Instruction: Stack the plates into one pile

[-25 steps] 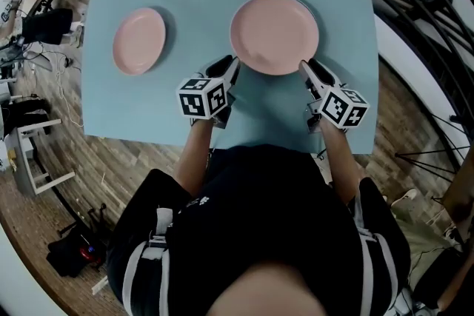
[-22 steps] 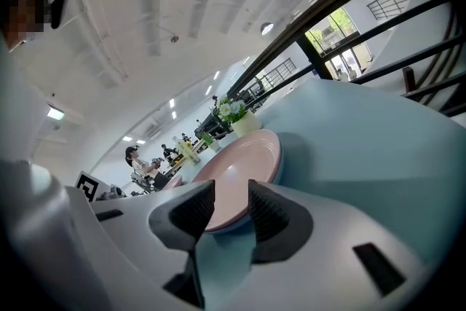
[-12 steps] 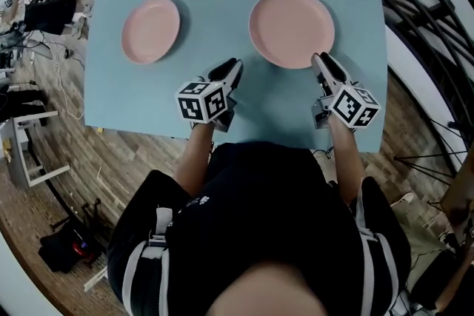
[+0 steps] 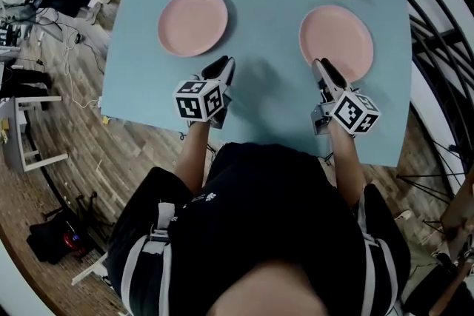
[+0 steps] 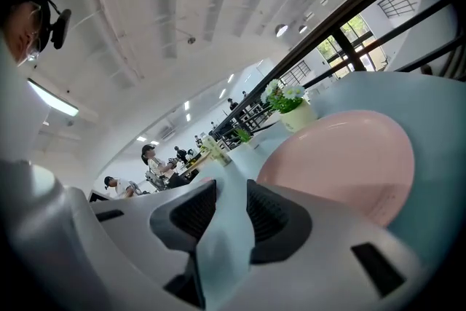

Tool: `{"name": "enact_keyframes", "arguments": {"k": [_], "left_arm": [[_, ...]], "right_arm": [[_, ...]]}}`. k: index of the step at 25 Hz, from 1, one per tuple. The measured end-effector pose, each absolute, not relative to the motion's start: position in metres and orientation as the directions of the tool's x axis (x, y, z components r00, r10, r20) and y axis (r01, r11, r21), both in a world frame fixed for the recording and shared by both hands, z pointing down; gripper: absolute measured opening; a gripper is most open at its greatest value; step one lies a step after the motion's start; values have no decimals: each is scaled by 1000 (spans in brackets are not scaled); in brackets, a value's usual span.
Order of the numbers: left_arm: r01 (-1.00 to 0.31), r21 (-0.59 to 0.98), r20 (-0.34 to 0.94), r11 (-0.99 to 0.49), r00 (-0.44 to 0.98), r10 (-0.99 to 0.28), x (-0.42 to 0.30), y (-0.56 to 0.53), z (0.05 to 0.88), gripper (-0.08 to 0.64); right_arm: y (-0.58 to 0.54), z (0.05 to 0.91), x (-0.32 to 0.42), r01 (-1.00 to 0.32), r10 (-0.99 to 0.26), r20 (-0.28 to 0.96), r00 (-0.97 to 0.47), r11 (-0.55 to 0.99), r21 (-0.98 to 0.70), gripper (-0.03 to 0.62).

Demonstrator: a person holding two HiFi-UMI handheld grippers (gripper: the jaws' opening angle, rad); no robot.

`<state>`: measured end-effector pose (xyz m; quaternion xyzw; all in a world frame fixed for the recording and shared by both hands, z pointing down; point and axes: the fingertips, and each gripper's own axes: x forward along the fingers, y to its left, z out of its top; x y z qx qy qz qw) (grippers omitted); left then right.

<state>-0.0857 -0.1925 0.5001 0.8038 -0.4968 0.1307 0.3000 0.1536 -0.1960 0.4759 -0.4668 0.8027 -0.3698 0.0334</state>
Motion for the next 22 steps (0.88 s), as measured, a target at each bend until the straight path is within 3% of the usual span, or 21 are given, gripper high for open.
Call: {"name": "enact_keyframes", "arguments": {"k": [10, 19, 22], "left_arm": [[-920, 304, 489, -248, 374, -788, -212, -227, 493, 66], [-938, 270, 540, -219, 335, -772, -304, -247, 516, 68], [-927, 295, 563, -229, 363, -742, -310, -245, 531, 108]], "right_arm": [[-217, 471, 45, -705, -736, 302, -606, 320, -634, 133], [-232, 506, -35, -713, -716, 359, -599, 273, -646, 133], [-239, 515, -50, -722, -711, 380, -591, 258, -642, 142]]}}
